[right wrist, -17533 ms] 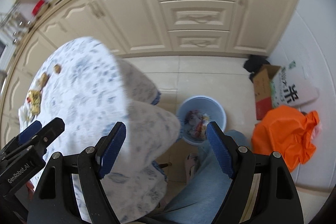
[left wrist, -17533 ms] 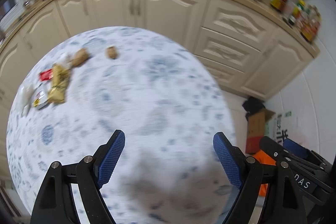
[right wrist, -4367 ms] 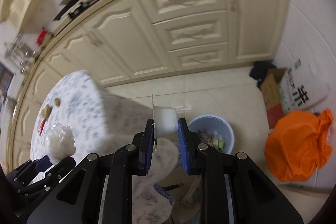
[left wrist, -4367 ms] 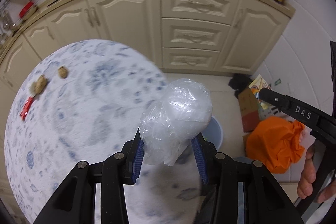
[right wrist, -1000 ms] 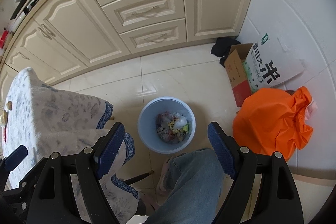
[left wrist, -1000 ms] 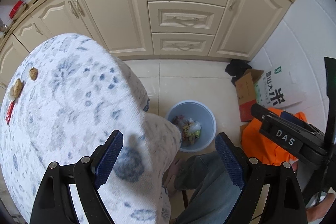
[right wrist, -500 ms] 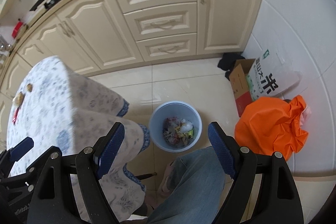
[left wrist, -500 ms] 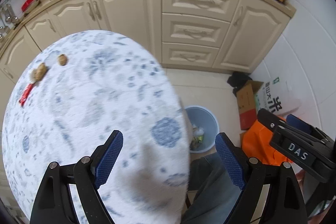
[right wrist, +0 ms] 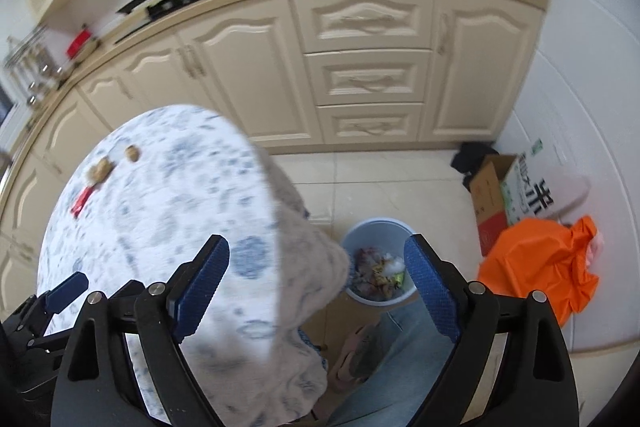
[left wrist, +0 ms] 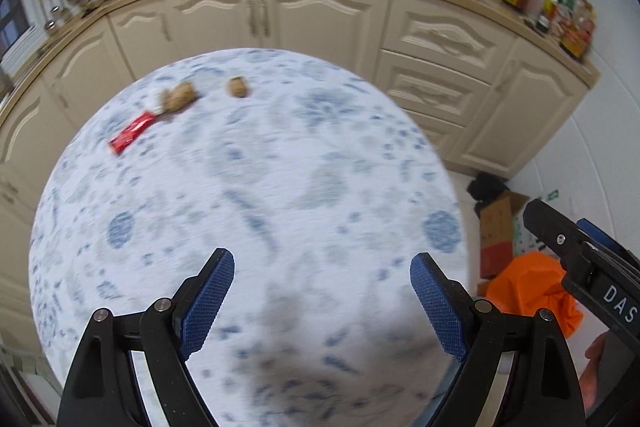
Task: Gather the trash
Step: 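Move both open tools back over the table, then grasp the red wrapper with the left tool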
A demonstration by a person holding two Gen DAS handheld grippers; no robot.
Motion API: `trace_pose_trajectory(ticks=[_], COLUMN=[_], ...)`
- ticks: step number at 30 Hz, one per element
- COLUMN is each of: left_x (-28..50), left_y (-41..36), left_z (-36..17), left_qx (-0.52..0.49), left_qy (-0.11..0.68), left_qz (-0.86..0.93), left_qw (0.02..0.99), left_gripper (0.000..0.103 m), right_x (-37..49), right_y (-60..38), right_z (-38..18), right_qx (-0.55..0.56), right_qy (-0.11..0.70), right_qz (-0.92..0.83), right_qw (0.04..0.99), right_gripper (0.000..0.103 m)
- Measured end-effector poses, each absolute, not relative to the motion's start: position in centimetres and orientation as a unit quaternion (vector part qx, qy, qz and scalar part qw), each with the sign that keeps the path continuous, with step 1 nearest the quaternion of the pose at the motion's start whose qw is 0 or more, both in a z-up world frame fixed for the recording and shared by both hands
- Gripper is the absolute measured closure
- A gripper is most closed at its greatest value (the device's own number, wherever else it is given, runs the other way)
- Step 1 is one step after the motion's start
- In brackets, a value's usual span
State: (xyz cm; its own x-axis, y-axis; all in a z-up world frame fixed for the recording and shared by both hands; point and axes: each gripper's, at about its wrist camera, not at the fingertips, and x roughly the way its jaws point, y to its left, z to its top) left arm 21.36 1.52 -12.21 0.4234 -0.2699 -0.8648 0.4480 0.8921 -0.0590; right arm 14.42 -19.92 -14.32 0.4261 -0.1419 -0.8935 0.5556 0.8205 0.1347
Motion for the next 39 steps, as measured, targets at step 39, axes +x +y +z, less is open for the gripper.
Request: trace_pose_trajectory(ticks=[39], left_x=[45.1], left_y=[16.0], left_z=[-17.0], left_qx=[0.028], left_qy=[0.543], left_qz=[-0.131], left_qw=[0.829], left_gripper=[0.014], right_x=[35.2], right_y=[-7.0], right_z=[-21.9], right_qx=[0.142], right_qy=[0.597], right_qz=[-0.099], right_qw=[0.784], right_gripper=[0.008])
